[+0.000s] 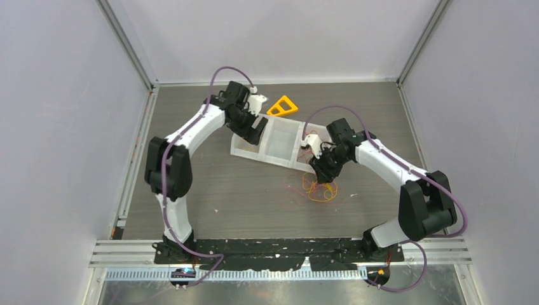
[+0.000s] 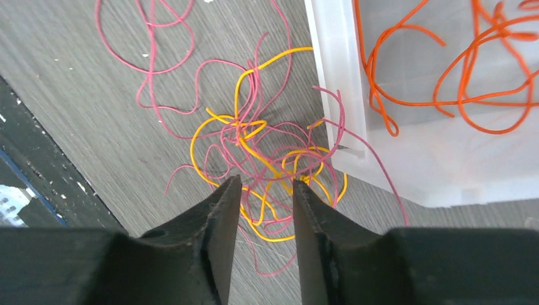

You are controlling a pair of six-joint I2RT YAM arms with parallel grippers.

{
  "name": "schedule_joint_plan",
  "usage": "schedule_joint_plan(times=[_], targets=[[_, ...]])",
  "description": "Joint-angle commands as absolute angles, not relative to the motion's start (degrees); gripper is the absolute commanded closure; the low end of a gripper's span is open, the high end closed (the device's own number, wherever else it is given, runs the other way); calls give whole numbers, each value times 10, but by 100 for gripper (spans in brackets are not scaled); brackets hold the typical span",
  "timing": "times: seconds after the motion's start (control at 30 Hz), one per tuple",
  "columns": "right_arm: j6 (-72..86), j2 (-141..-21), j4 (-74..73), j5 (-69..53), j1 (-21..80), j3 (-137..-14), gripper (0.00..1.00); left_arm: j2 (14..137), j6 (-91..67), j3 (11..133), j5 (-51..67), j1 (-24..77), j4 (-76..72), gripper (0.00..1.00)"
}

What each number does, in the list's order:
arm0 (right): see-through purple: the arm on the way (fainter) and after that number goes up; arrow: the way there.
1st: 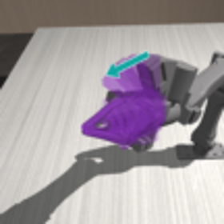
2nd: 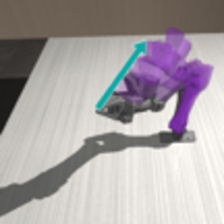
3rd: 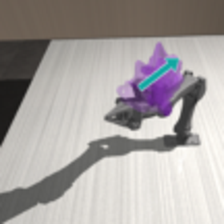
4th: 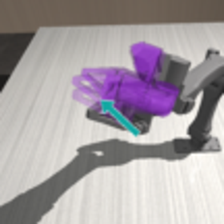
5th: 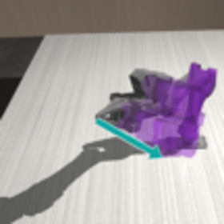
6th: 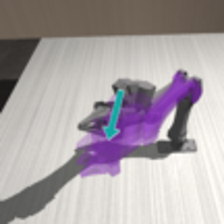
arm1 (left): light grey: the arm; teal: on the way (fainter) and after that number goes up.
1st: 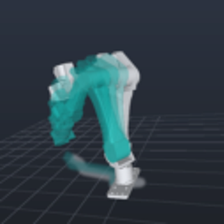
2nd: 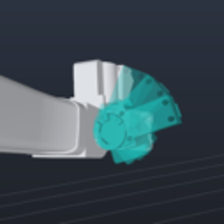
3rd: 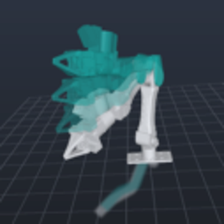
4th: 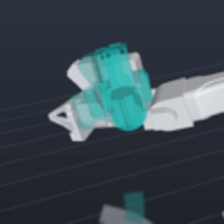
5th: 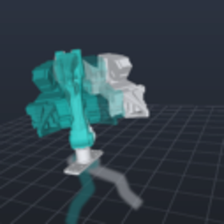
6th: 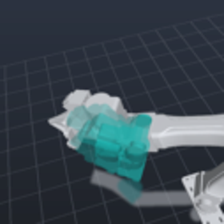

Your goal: Untangle the cables

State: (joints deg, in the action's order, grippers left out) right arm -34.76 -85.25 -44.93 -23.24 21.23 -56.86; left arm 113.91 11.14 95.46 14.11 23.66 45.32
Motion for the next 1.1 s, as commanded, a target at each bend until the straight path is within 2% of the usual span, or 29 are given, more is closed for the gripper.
schedule_joint_plan(times=[0.0,0.1,0.17,0.23,0.3,0.4,0.5,0.57,0.67,0.87,1.07], targets=[[-357,-786,-451,-297,210,-577,53,954,132,900,227,237,393,15],[-371,-778,-458,-293,211,-574,39,862,152,808,307,237,346,9],[-378,-784,-469,-274,211,-566,36,808,168,739,380,241,317,4],[-382,-793,-477,-254,211,-554,36,775,192,673,414,270,284,4],[-383,-795,-473,-242,211,-541,38,761,232,622,416,321,255,10],[-367,-798,-454,-212,211,-523,45,756,282,553,355,413,167,26],[-355,-820,-442,-186,209,-518,50,783,319,529,311,478,63,41],[-346,-829,-442,-181,207,-521,51,818,358,536,284,515,34,47],[-334,-833,-440,-182,206,-522,52,860,411,554,256,551,6,54],[-314,-842,-438,-189,201,-523,53,937,459,594,242,578,8,62],[-306,-844,-438,-193,197,-529,53,983,500,605,217,588,19,63]])
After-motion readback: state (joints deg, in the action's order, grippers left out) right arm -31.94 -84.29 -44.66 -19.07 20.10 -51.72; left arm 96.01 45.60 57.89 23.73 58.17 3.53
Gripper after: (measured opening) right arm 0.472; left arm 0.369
